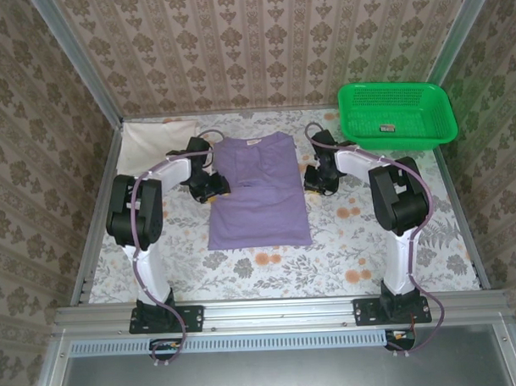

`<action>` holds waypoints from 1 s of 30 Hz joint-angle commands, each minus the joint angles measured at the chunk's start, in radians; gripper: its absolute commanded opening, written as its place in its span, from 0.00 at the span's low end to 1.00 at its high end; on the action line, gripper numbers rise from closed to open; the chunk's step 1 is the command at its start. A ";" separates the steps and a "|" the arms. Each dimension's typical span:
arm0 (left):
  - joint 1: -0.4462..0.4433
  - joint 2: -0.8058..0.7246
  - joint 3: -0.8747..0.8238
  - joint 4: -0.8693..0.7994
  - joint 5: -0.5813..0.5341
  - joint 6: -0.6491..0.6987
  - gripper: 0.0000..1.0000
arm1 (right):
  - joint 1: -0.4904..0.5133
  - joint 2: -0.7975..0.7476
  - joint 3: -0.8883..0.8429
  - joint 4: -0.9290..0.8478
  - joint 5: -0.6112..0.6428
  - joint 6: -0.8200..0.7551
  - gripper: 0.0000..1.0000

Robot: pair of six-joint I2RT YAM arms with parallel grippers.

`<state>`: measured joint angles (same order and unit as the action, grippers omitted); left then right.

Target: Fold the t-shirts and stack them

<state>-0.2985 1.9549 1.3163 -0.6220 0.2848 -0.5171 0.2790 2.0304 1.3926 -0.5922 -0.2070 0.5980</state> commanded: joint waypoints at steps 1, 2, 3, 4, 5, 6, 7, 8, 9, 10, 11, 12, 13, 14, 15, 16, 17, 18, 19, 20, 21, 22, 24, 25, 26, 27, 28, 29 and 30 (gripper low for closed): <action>0.017 -0.021 0.028 -0.081 -0.030 -0.018 0.57 | -0.004 -0.047 -0.001 -0.010 -0.004 0.036 0.19; 0.018 -0.036 0.047 -0.092 -0.029 -0.020 0.63 | -0.003 -0.061 0.000 -0.013 -0.004 0.043 0.19; 0.018 -0.055 0.067 -0.105 -0.028 -0.019 0.70 | -0.003 -0.088 -0.009 -0.002 -0.007 0.052 0.20; 0.019 -0.080 0.090 -0.119 -0.028 -0.017 0.74 | 0.000 -0.124 -0.034 0.029 -0.019 0.066 0.21; 0.018 -0.101 0.108 -0.128 -0.030 -0.015 0.76 | 0.005 -0.160 -0.066 0.076 -0.039 0.078 0.22; 0.018 -0.127 0.125 -0.138 -0.030 -0.011 0.76 | 0.014 -0.204 -0.106 0.124 -0.061 0.092 0.24; 0.017 -0.153 0.137 -0.149 -0.030 -0.011 0.77 | 0.026 -0.240 -0.139 0.157 -0.082 0.109 0.24; 0.015 -0.172 0.143 -0.157 -0.028 -0.011 0.76 | 0.040 -0.264 -0.165 0.186 -0.112 0.122 0.25; 0.010 -0.194 0.145 -0.166 -0.019 -0.009 0.75 | 0.058 -0.285 -0.191 0.212 -0.149 0.134 0.25; 0.003 -0.213 0.140 -0.175 -0.007 -0.003 0.72 | 0.082 -0.300 -0.209 0.222 -0.170 0.144 0.24; -0.005 -0.229 0.131 -0.176 0.012 0.005 0.68 | 0.104 -0.308 -0.220 0.223 -0.188 0.147 0.24; -0.017 -0.246 0.112 -0.176 0.045 0.014 0.61 | 0.132 -0.312 -0.231 0.223 -0.209 0.145 0.23; -0.031 -0.260 0.087 -0.175 0.075 0.027 0.56 | 0.161 -0.312 -0.234 0.206 -0.215 0.135 0.22; -0.044 -0.270 0.068 -0.174 0.108 0.043 0.52 | 0.187 -0.312 -0.234 0.184 -0.211 0.126 0.21; -0.064 -0.279 0.042 -0.180 0.139 0.063 0.49 | 0.215 -0.309 -0.237 0.161 -0.210 0.114 0.21; -0.081 -0.288 0.011 -0.193 0.156 0.086 0.47 | 0.241 -0.306 -0.242 0.149 -0.213 0.103 0.20; -0.093 -0.299 -0.022 -0.194 0.174 0.101 0.45 | 0.260 -0.304 -0.247 0.139 -0.216 0.094 0.20; -0.107 -0.315 -0.066 -0.189 0.195 0.114 0.43 | 0.278 -0.301 -0.256 0.128 -0.220 0.084 0.20; -0.115 -0.332 -0.113 -0.181 0.205 0.115 0.43 | 0.293 -0.301 -0.267 0.123 -0.227 0.072 0.20; -0.118 -0.345 -0.159 -0.169 0.215 0.109 0.43 | 0.302 -0.297 -0.273 0.113 -0.230 0.063 0.20; -0.119 -0.360 -0.212 -0.154 0.225 0.101 0.42 | 0.309 -0.293 -0.277 0.095 -0.231 0.051 0.20; -0.120 -0.369 -0.260 -0.141 0.227 0.096 0.42 | 0.311 -0.287 -0.282 0.071 -0.230 0.041 0.20; -0.122 -0.380 -0.334 -0.141 0.221 0.087 0.42 | 0.313 -0.289 -0.316 0.061 -0.242 0.033 0.20; -0.124 -0.386 -0.368 -0.139 0.221 0.084 0.42 | 0.313 -0.294 -0.347 0.061 -0.252 0.036 0.21; -0.126 -0.395 -0.403 -0.135 0.216 0.078 0.42 | 0.313 -0.298 -0.374 0.061 -0.256 0.041 0.21; -0.126 -0.401 -0.439 -0.131 0.205 0.064 0.42 | 0.313 -0.300 -0.403 0.061 -0.257 0.046 0.21; -0.126 -0.410 -0.469 -0.132 0.184 0.054 0.42 | 0.312 -0.307 -0.435 0.068 -0.255 0.052 0.21; -0.124 -0.414 -0.491 -0.136 0.166 0.048 0.42 | 0.309 -0.312 -0.462 0.080 -0.253 0.058 0.21; -0.123 -0.416 -0.511 -0.144 0.139 0.039 0.42 | 0.306 -0.312 -0.492 0.089 -0.245 0.062 0.21</action>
<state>-0.4244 1.5841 0.8398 -0.7506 0.4637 -0.4530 0.5926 1.7275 0.9623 -0.4740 -0.4351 0.6582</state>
